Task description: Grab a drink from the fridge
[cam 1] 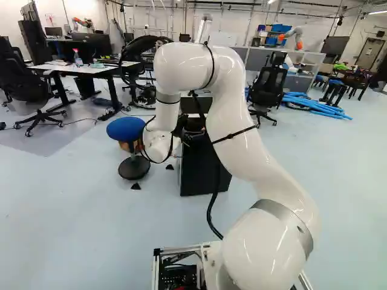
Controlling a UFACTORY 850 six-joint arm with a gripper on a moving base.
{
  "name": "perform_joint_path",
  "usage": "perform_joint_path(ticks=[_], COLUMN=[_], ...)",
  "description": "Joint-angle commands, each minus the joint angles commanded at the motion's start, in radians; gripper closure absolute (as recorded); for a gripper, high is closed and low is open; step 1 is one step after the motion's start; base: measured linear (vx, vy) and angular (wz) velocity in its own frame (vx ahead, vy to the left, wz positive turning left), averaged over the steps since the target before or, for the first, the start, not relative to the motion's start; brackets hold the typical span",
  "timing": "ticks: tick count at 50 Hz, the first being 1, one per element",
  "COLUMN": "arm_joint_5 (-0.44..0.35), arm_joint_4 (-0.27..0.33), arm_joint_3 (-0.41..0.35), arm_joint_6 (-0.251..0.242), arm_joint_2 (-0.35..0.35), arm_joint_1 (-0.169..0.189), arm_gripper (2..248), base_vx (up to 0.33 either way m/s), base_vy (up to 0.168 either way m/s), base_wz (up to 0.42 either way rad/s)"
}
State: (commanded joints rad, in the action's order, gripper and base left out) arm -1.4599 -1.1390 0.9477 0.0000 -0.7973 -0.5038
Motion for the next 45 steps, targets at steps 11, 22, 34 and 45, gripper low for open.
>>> perform_joint_path(ticks=[11, 22, 34, 45], arm_joint_5=[0.000, 0.000, 0.000, 0.000], arm_joint_4=[-0.015, -0.031, -0.048, -0.064], arm_joint_3=[-0.012, -0.033, -0.063, -0.092], arm_joint_6=[0.000, 0.000, 0.000, 0.000], arm_joint_2=[0.007, 0.018, 0.034, 0.050], arm_joint_1=[-0.003, -0.008, -0.015, -0.023], arm_gripper=[3, 3, 3, 3], base_vx=[0.000, 0.000, 0.000, 0.000], base_vy=[0.000, -0.002, 0.000, 0.000], base_wz=[0.000, -0.003, 0.000, 0.000])
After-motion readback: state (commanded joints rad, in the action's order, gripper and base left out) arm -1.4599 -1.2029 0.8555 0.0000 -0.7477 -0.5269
